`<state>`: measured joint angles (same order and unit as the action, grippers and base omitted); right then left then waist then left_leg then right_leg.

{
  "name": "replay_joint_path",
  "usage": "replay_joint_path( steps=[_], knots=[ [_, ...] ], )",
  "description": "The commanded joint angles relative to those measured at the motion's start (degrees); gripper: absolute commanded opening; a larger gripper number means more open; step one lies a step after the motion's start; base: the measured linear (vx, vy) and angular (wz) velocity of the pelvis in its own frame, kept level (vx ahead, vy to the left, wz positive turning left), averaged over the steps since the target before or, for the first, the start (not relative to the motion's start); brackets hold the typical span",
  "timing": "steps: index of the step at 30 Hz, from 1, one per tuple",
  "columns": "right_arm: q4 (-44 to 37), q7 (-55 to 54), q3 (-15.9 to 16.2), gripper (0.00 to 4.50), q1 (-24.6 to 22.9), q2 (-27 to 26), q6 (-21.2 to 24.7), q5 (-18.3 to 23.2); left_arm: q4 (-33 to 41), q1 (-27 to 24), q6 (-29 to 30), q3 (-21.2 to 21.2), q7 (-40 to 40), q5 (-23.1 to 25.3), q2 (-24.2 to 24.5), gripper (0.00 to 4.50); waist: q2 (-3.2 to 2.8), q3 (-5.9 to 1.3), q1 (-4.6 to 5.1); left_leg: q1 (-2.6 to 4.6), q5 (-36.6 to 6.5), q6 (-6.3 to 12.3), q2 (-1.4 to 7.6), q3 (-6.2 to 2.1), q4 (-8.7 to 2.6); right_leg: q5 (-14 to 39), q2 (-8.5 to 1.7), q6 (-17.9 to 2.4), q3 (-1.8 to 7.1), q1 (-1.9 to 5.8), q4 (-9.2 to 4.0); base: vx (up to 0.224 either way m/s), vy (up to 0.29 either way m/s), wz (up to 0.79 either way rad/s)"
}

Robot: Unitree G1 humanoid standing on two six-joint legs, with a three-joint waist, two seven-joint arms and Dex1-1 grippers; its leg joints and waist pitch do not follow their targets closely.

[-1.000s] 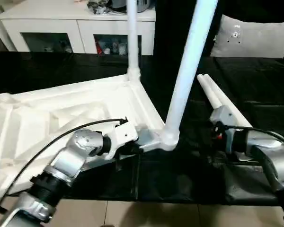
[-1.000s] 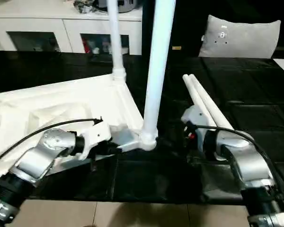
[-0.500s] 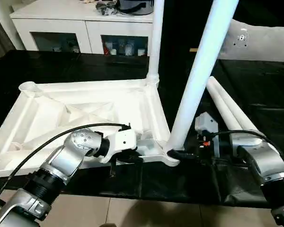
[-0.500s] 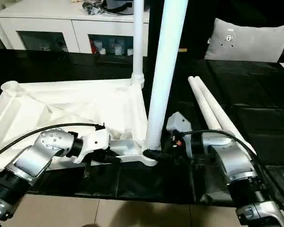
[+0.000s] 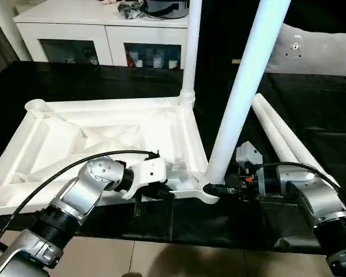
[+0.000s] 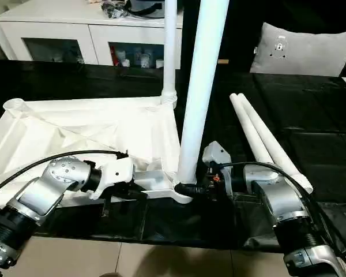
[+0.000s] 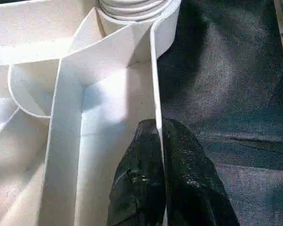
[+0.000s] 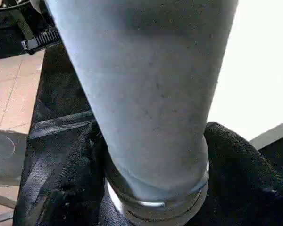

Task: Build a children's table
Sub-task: Rotate leg to tighten

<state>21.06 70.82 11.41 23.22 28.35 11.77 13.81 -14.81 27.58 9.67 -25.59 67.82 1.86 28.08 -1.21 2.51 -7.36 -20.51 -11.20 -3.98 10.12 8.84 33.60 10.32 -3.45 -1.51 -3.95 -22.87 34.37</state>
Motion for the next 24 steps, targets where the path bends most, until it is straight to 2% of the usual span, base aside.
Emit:
replay_joint_path(
  steps=[1,2,4,6,7,8,9,10,12,13,15,17,18,19,21,24],
  knots=[
    [-0.72,1.13,-0.26,2.73,-0.57,-0.67,1.13,1.21,1.08,-1.2,0.78,-1.53,1.13,-0.07,-0.57,0.0,0.69,-3.52,0.02,0.04,-7.21,4.13,2.96,-0.27,-3.5,11.41,-4.87,-11.66,2.76,3.26,-3.58,0.0,0.0,0.0],
    [-0.74,1.01,-0.27,2.73,-0.6,-0.73,1.26,1.22,1.14,-1.24,0.9,-1.49,1.08,-0.13,-0.61,0.0,0.7,-3.53,0.01,0.0,-7.01,4.16,2.91,-0.24,-3.45,11.27,-4.86,-11.65,2.78,3.26,-3.6,0.0,0.0,0.0],
    [-0.85,-4.98,-0.69,2.72,-0.97,-3.43,5.01,0.7,2.57,-2.17,4.63,-0.34,-1.14,-1.21,-2.07,0.0,0.52,-3.35,0.09,-0.12,-7.15,3.99,2.9,-0.3,-3.6,12.05,-4.81,-11.55,2.72,3.19,-3.69,0.0,0.0,0.0],
    [-0.76,-8.8,-0.86,2.71,-1.01,-5.21,5.77,-0.12,2.66,-2.23,6.34,0.47,-3.29,-1.34,-3.3,0.0,0.66,-2.88,0.65,0.0,-10.38,2.6,2.72,-0.36,-4.03,18.82,-4.88,-9.93,2.61,3.11,-4.5,0.0,0.0,0.0],
    [-0.78,-11.22,-1.02,2.71,-1.02,-6.43,6.32,-0.5,2.62,-2.21,7.36,1.03,-4.8,-1.39,-4.2,0.0,0.54,-2.87,0.75,0.23,-11.36,2.07,2.76,-0.4,-4.07,20.93,-4.99,-9.38,2.67,2.95,-4.67,0.0,0.0,0.0],
    [-0.95,-17.17,-1.69,2.7,-0.9,-9.73,8.5,-0.97,1.73,-1.76,10.16,3.06,-10.97,-0.9,-7.54,0.0,0.39,-2.71,1.27,0.12,-12.86,1.33,2.63,-0.5,-4.22,23.57,-4.85,-8.47,2.63,3.04,-4.92,0.0,0.0,0.0],
    [-0.46,-20.94,-2.35,2.7,-0.53,-11.54,9.41,-1.46,1.49,-1.51,11.75,3.92,-13.42,-0.89,-9.1,0.0,0.44,-2.42,1.49,0.58,-14.96,0.66,2.59,-0.61,-4.4,27.44,-4.89,-7.21,2.51,2.66,-5.52,0.0,0.0,0.0],
    [0.48,-26.2,-3.67,2.7,0.11,-14.03,10.63,-1.96,1.32,-1.2,13.84,4.98,-16.63,-0.79,-11.18,0.0,0.48,-2.42,1.72,0.84,-15.86,0.37,2.51,-0.56,-4.31,29.11,-4.94,-6.68,2.53,2.54,-5.73,0.0,0.0,0.0],
    [2.82,-36.03,-7.18,2.7,1.44,-18.4,12.68,-2.27,0.86,-0.43,17.2,6.98,-22.81,-0.59,-15.46,0.0,0.58,-2.5,2.6,0.54,-16.48,-0.61,2.26,-1.02,-4.46,32.05,-5.15,-5.27,2.19,2.77,-6.02,0.0,0.0,0.0],
    [3.81,-39.98,-7.88,2.7,1.8,-19.96,11.8,-3.62,0.45,0.01,18.56,7.85,-26.64,-0.09,-18.1,0.0,0.53,-2.6,2.82,0.5,-16.31,-0.75,2.25,-1.01,-4.4,31.76,-5.11,-5.15,2.23,2.76,-5.95,0.0,0.0,0.0],
    [4.07,-40.68,-7.2,2.7,1.73,-20.05,10.06,-4.94,0.18,0.19,18.79,8.01,-28.31,0.29,-19.23,0.0,0.52,-2.84,2.84,0.93,-15.81,0.21,2.31,-0.75,-4.19,29.09,-5.02,-5.34,2.42,2.37,-6.27,0.0,0.0,0.0],
    [4.16,-42.26,-8.15,2.7,1.41,-21.08,9.01,-4.41,0.08,0.12,18.23,7.48,-31.78,1.23,-22.49,0.0,0.6,-2.84,2.65,0.58,-14.4,1.37,2.31,-0.61,-4.23,26.17,-4.87,-5.75,2.62,2.47,-6.06,0.0,0.0,0.0],
    [4.13,-42.42,-8.97,2.7,1.35,-21.38,9.07,-3.63,0.48,-0.08,17.44,6.38,-31.26,1.95,-22.36,0.0,0.51,-2.95,2.41,0.42,-13.3,1.9,2.34,-0.56,-4.22,24.66,-4.86,-5.94,2.74,2.59,-5.88,0.0,0.0,0.0],
    [4.0,-42.72,-9.57,3.05,1.33,-21.68,9.26,-3.35,0.81,-0.21,17.15,5.7,-30.82,2.58,-22.21,0.0,0.45,-3.07,2.2,0.44,-12.61,2.07,2.37,-0.55,-4.17,23.62,-4.9,-6.15,2.77,2.62,-5.73,0.0,0.0,0.0],
    [3.31,-42.31,-10.32,3.39,1.03,-21.6,8.69,-3.07,1.15,-0.52,16.13,4.65,-30.2,3.96,-21.24,0.0,0.31,-3.18,1.95,0.14,-10.92,2.38,2.47,-0.58,-4.24,20.28,-4.83,-6.8,2.79,2.83,-5.34,0.0,0.0,0.0],
    [2.11,-39.46,-10.82,3.6,0.7,-19.62,7.68,-3.02,0.92,-0.55,15.84,4.92,-30.41,4.36,-19.88,0.0,0.34,-3.34,1.79,-0.02,-8.89,2.92,2.46,-0.48,-4.07,15.41,-4.89,-8.32,2.79,3.23,-4.82,0.0,0.0,0.0]
  ],
)
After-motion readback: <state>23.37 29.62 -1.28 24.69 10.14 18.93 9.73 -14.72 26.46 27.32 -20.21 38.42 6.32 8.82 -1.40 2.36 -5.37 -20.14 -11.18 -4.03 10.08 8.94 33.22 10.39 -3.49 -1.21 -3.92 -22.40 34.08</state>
